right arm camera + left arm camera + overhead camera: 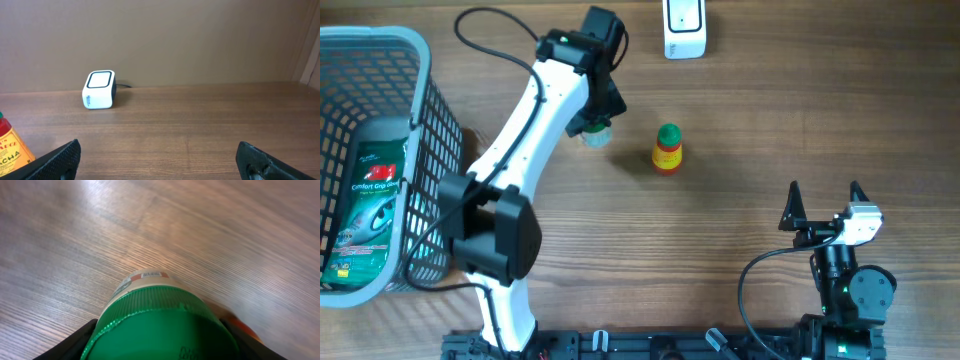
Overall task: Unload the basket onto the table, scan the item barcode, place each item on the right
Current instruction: 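Carry the green-lidded jar to the table beside the bottle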
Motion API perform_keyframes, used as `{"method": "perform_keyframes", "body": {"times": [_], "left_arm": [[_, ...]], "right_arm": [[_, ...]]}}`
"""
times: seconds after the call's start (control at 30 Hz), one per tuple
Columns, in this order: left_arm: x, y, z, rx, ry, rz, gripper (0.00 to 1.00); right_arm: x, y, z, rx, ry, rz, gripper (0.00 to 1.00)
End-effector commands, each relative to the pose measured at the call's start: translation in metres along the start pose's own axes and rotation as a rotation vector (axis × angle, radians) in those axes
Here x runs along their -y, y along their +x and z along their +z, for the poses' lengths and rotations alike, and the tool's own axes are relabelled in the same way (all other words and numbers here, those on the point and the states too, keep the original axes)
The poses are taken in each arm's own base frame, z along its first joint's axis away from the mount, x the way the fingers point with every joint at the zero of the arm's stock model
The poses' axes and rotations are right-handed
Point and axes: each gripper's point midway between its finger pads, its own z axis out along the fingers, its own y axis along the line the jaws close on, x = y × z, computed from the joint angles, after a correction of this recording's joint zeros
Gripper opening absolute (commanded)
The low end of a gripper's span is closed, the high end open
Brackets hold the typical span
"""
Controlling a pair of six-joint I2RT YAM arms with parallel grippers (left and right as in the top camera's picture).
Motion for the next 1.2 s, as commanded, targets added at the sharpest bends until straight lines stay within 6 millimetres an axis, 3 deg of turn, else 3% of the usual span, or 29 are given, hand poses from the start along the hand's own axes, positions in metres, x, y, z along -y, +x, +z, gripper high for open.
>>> {"method": "perform_keyframes", "body": {"times": [0.0, 0.17, 0.27, 0.3, 0.33, 0.37, 0.43, 0.47, 0.57, 0.6, 0.63, 0.73, 0.8, 0.87, 0.93, 0.97, 1.0, 1.07, 1.17], "left_arm": [[-0.004, 0.003, 0.026, 0.037, -0.038, -0.238, 0.62], [0.005, 0.040, 0.071, 0.034, -0.030, -0.516, 0.66], [0.012, 0.057, 0.081, 0.035, -0.022, -0.553, 0.67], [0.014, 0.058, 0.080, 0.041, -0.018, -0.545, 0.73], [0.016, 0.057, 0.076, 0.052, -0.011, -0.533, 0.92], [0.018, 0.053, 0.067, 0.067, 0.005, -0.522, 1.00], [0.021, 0.037, 0.037, 0.122, 0.045, -0.492, 1.00], [0.017, 0.022, 0.013, 0.175, 0.060, -0.481, 1.00], [-0.008, -0.028, -0.086, 0.388, 0.109, -0.452, 1.00], [-0.016, -0.038, -0.108, 0.432, 0.119, -0.450, 1.00], [-0.033, -0.052, -0.139, 0.489, 0.136, -0.466, 1.00], [-0.082, -0.077, -0.192, 0.588, 0.166, -0.567, 1.00], [-0.135, -0.092, -0.223, 0.662, 0.179, -0.708, 1.00], [-0.189, -0.096, -0.240, 0.706, 0.171, -0.900, 1.00], [-0.243, -0.092, -0.242, 0.717, 0.117, -1.114, 1.00], [-0.277, -0.082, -0.236, 0.700, 0.057, -1.266, 1.00], [-0.320, -0.059, -0.222, 0.643, -0.051, -1.492, 1.00], [-0.348, -0.045, -0.206, 0.584, -0.131, -1.639, 1.00], [-0.373, -0.042, -0.178, 0.507, -0.180, -1.738, 1.00]], "right_arm": [[0.000, -0.002, 0.000, 0.007, -0.003, 0.010, 1.00], [0.000, -0.001, 0.000, 0.007, -0.003, 0.010, 1.00], [0.000, -0.001, 0.000, 0.007, -0.003, 0.010, 1.00], [0.000, -0.002, 0.000, 0.007, -0.003, 0.010, 1.00], [0.000, -0.001, 0.000, 0.007, -0.003, 0.010, 1.00], [0.000, -0.002, 0.000, 0.007, -0.003, 0.010, 1.00], [0.000, -0.002, 0.000, 0.007, -0.003, 0.010, 1.00], [0.000, -0.002, 0.000, 0.007, -0.003, 0.010, 1.00], [0.000, -0.002, 0.000, 0.007, -0.003, 0.010, 1.00], [0.000, -0.002, 0.000, 0.007, -0.003, 0.011, 1.00], [0.000, -0.002, 0.000, 0.007, -0.003, 0.010, 1.00], [0.000, -0.001, 0.000, 0.007, -0.003, 0.010, 1.00], [0.000, -0.002, 0.000, 0.007, -0.003, 0.011, 1.00], [0.000, -0.001, 0.000, 0.007, -0.003, 0.010, 1.00], [0.000, -0.002, 0.000, 0.007, -0.003, 0.010, 1.00], [0.000, -0.002, 0.000, 0.007, -0.003, 0.010, 1.00], [0.000, -0.001, 0.000, 0.007, -0.003, 0.010, 1.00], [0.000, -0.002, 0.000, 0.007, -0.003, 0.010, 1.00], [0.000, -0.001, 0.000, 0.007, -0.003, 0.010, 1.00]]}}
